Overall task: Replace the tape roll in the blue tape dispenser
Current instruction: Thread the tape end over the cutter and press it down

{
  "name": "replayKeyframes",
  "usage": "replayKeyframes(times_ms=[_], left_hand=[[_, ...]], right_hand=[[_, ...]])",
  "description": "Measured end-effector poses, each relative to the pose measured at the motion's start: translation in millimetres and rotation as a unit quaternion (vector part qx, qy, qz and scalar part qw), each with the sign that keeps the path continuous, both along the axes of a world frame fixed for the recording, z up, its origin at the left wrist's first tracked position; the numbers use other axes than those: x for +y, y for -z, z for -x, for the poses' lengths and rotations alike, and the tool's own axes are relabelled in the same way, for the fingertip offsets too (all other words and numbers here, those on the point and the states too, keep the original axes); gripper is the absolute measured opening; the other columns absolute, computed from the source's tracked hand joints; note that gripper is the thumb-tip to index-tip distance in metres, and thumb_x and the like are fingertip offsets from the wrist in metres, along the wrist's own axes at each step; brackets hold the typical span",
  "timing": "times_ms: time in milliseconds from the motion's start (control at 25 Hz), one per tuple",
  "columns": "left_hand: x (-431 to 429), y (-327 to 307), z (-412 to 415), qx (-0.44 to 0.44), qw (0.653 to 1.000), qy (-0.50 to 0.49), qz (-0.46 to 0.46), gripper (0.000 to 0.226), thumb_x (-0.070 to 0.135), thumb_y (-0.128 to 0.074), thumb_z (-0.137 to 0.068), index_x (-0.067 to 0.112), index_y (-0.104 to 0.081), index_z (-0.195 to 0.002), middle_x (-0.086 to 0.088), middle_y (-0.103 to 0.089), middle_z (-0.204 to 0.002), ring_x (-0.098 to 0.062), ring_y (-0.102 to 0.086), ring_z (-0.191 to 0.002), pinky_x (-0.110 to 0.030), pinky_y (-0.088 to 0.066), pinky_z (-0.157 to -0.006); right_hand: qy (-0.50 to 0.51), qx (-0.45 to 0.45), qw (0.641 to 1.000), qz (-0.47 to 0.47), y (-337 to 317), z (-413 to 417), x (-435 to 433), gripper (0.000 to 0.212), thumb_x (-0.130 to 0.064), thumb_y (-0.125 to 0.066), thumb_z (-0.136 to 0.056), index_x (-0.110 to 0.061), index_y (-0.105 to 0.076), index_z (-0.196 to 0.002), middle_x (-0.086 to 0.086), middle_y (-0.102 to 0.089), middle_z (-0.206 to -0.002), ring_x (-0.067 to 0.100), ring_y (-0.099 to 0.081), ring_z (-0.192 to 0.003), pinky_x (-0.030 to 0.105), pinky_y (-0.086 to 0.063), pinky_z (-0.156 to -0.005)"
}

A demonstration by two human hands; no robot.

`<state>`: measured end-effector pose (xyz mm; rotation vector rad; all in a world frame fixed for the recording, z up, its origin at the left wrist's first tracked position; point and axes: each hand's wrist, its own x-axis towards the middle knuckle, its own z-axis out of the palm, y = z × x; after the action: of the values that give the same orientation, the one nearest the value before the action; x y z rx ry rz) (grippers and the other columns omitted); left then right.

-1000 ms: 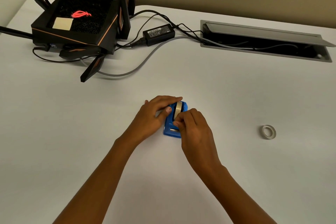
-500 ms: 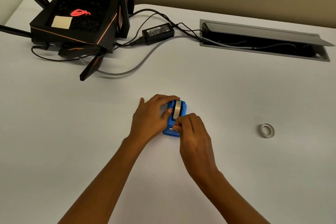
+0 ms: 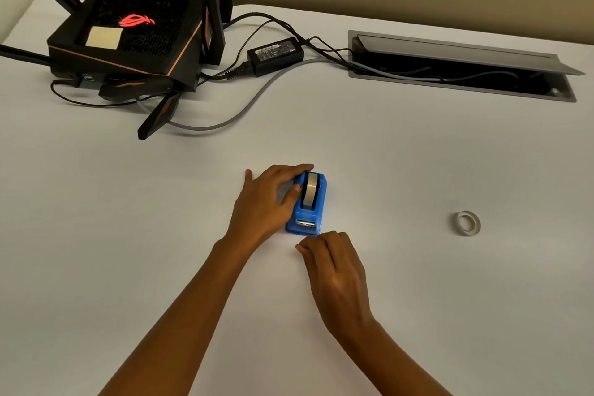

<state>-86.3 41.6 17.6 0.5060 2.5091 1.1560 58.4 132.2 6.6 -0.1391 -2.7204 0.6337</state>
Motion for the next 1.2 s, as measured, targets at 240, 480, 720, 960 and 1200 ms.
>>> replayKeyframes(times_ms=[240,480,720,960,1200], left_hand=[[0,-2,2,-0.042,0.999,0.010,-0.001,0.063,0.075,-0.031,-0.068,0.045,-0.046,-0.122,0.006,-0.052,-0.132,-0.014,-0.047,-0.122,-0.051,-0.002,-0.117],[1,-3,2,-0.048,0.999,-0.005,-0.014,0.063,0.072,-0.041,-0.064,0.046,-0.047,-0.121,0.007,-0.051,-0.132,-0.012,-0.045,-0.123,-0.050,-0.001,-0.117],[1,-3,3,-0.059,0.998,-0.006,-0.020,0.062,0.070,-0.044,-0.065,0.044,-0.048,-0.121,0.007,-0.051,-0.132,-0.011,-0.045,-0.123,-0.049,0.001,-0.117],[3,-5,3,-0.068,0.997,-0.009,-0.022,0.063,0.069,-0.043,-0.064,0.043,-0.049,-0.121,0.004,-0.052,-0.133,-0.013,-0.045,-0.123,-0.051,0.000,-0.117],[1,-7,3,-0.073,0.997,-0.003,-0.021,0.059,0.065,-0.046,-0.068,0.042,-0.048,-0.122,0.005,-0.051,-0.133,-0.013,-0.044,-0.123,-0.053,-0.002,-0.117]], right_hand=[[-0.001,0.082,0.992,-0.097,6,6,4,0.017,-0.013,-0.075,-0.072,-0.001,-0.068,-0.083,0.012,-0.064,-0.065,0.023,-0.056,-0.055,0.027,-0.046,-0.049],[-0.006,0.108,0.988,-0.110,17,9,7,0.013,-0.012,-0.076,-0.075,-0.003,-0.067,-0.077,0.010,-0.058,-0.059,0.021,-0.048,-0.051,0.029,-0.040,-0.046],[0.021,0.071,0.996,-0.055,16,5,8,0.016,-0.011,-0.080,-0.067,-0.002,-0.069,-0.075,0.012,-0.062,-0.062,0.024,-0.055,-0.053,0.026,-0.046,-0.048],[0.024,0.069,0.996,0.049,8,-10,-2,0.020,-0.028,-0.069,-0.079,-0.012,-0.063,-0.089,0.007,-0.063,-0.075,0.015,-0.052,-0.069,0.024,-0.046,-0.055],[0.068,0.101,0.991,0.049,-1,-13,4,0.036,-0.025,-0.066,-0.080,-0.016,-0.051,-0.112,0.002,-0.046,-0.101,0.015,-0.048,-0.088,0.024,-0.048,-0.065]])
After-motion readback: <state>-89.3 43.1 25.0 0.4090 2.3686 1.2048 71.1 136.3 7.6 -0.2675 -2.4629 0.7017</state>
